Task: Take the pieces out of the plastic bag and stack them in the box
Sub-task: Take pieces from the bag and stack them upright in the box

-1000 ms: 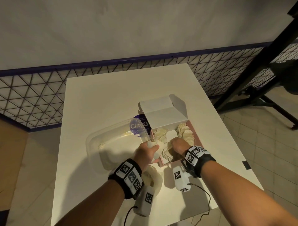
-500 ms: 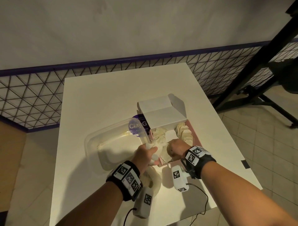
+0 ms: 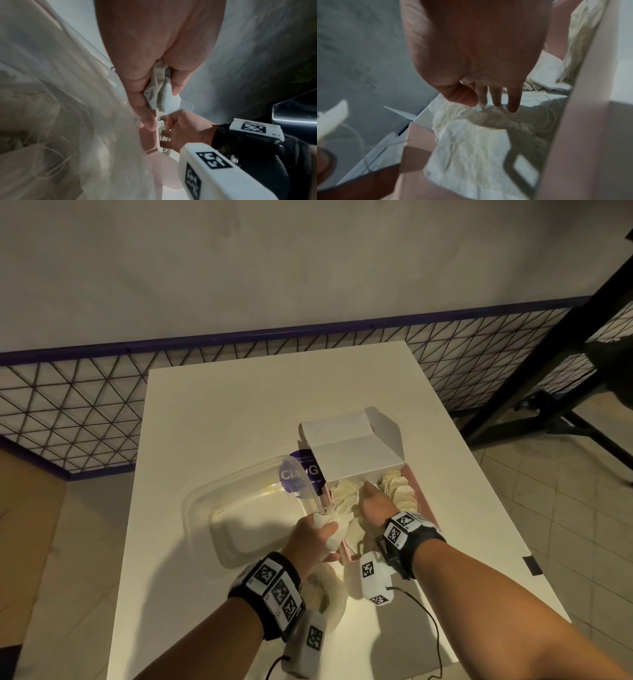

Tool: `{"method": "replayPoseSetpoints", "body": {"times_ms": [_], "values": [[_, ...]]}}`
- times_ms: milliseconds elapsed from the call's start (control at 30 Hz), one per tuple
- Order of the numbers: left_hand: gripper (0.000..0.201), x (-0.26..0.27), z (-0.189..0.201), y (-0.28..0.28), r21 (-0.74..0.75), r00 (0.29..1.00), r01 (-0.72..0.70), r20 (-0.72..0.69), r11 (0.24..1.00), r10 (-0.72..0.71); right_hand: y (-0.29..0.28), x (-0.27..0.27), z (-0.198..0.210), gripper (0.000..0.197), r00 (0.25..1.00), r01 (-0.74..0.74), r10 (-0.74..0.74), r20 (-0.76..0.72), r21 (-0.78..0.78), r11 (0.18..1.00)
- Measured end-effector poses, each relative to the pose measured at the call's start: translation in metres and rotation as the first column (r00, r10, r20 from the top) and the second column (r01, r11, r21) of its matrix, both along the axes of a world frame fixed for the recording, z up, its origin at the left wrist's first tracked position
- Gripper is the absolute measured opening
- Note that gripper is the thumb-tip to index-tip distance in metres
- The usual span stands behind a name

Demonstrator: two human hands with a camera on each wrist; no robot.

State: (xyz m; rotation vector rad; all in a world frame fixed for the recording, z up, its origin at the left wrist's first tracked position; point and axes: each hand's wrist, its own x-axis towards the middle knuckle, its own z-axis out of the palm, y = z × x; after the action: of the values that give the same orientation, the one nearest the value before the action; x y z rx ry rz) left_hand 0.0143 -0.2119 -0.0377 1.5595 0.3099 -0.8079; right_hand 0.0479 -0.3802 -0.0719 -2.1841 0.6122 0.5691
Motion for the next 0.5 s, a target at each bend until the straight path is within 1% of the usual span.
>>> {"method": "replayPoseSetpoints", "body": {"times_ms": [100,133,233,333,367,433,500], "values": [[0.035,0.002,-0.001,0.001,-0.001,1.000,0.001,-0.006,1.000,-0.001,0.002,0.002,0.001,0.044,0.998,-0.057,0.057,0.000,0.065,0.996],[0.034,0.002,-0.001,0.001,-0.005,1.000,0.006,-0.008,1.000,-0.006,0.003,0.001,0.002,0.044,0.999,-0.049,0.050,-0.006,0.085,0.995],[0.030,0.003,0.000,0.006,0.001,1.000,0.010,-0.006,1.000,-0.010,-0.002,-0.003,0.003,0.046,0.999,0.009,-0.014,0.036,0.140,0.990],[0.035,0.004,0.001,0.016,0.026,1.000,-0.018,0.021,1.000,0.017,-0.011,-0.006,0.012,0.041,0.985,0.118,-0.130,0.115,0.109,0.987],[0.039,0.004,0.002,0.021,0.004,0.999,-0.041,0.017,0.999,0.041,-0.012,-0.010,0.018,0.039,0.979,0.116,-0.131,0.156,0.103,0.988],[0.045,0.004,0.008,0.032,-0.112,0.994,-0.109,-0.006,0.988,0.109,-0.007,-0.021,0.035,0.033,0.969,0.051,-0.070,0.238,0.083,0.995],[0.044,0.004,0.017,0.042,-0.239,0.989,-0.149,-0.028,0.960,0.147,0.007,-0.033,0.056,0.026,0.948,-0.030,-0.035,0.316,0.198,0.980]]}}
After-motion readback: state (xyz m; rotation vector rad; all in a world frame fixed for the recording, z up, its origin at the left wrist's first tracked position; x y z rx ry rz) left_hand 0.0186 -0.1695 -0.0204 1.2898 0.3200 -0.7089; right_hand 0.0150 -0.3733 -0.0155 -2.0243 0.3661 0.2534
